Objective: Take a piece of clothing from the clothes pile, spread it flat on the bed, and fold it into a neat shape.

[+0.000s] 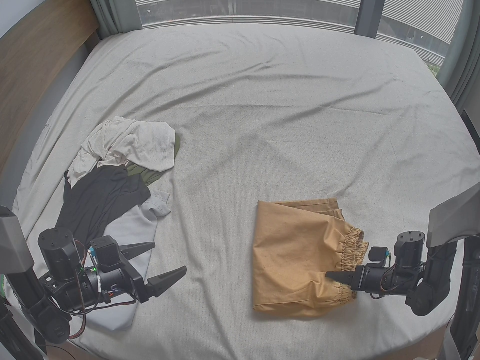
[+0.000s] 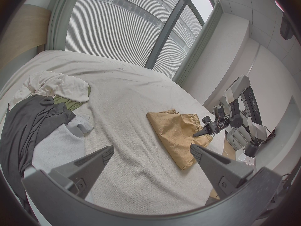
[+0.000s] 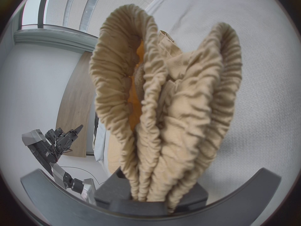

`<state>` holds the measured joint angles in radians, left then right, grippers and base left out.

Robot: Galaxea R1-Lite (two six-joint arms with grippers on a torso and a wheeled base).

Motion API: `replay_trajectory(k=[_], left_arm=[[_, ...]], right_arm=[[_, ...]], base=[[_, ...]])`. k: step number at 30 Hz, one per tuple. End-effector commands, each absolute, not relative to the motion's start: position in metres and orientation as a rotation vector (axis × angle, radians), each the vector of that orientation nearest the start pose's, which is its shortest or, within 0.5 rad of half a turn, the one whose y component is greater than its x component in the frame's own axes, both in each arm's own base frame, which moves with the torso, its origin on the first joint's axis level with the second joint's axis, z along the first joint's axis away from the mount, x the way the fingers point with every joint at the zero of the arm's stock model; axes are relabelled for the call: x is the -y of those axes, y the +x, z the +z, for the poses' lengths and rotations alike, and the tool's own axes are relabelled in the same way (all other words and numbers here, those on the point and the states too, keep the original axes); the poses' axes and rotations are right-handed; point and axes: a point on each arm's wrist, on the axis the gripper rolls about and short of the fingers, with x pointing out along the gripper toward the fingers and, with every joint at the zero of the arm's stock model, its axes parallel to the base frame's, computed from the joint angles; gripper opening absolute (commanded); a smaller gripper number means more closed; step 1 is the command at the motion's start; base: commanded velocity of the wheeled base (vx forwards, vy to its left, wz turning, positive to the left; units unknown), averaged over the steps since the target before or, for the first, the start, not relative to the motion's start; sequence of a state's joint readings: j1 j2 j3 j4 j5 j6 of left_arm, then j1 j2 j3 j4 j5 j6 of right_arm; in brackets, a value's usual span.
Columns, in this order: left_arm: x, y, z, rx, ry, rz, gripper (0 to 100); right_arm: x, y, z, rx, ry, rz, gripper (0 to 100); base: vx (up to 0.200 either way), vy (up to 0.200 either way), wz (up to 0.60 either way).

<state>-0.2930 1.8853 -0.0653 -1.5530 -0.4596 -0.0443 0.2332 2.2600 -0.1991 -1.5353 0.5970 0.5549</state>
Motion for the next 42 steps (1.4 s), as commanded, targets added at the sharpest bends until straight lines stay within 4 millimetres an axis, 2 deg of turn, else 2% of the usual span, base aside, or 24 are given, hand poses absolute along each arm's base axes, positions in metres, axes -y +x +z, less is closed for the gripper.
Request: replay_trajectory(k=[1, 11, 24, 31, 40, 42], left_arm=[[0.074, 0.206, 0.071, -0.288, -0.065, -0.747, 100], [0.074, 0.206, 0.078, -0.257, -0.066, -0.748, 100], [0.073, 0.204, 0.082, -0.242, -0.078, -0.748, 100], [0.073, 0.204, 0.082, -0.242, -0.079, -0.746, 100], [0.074, 0.204, 0.082, -0.244, -0.078, -0.749, 100], [0.074, 0.204, 0.082, -0.244, -0.078, -0.749, 100]], right_arm=[[-0.077, 0.246, 0.008, -0.701, 0.597, 0.682, 0], [-0.094, 0.233, 0.034, -0.64, 0.564, 0.784, 0], [-0.097, 0.238, 0.076, -0.453, 0.55, 0.853, 0], [-0.103, 0.259, 0.117, -0.291, 0.611, 0.901, 0], [-0.105, 0.285, 0.141, -0.21, 0.607, 0.906, 0], [-0.101, 0.298, 0.149, -0.183, 0.605, 0.886, 0]], base=[[0.0, 0.0, 0.0], [0.0, 0.0, 0.0], [0.0, 0.0, 0.0], [0.0, 0.0, 0.0], [0.0, 0.0, 0.0], [0.0, 0.0, 0.0]])
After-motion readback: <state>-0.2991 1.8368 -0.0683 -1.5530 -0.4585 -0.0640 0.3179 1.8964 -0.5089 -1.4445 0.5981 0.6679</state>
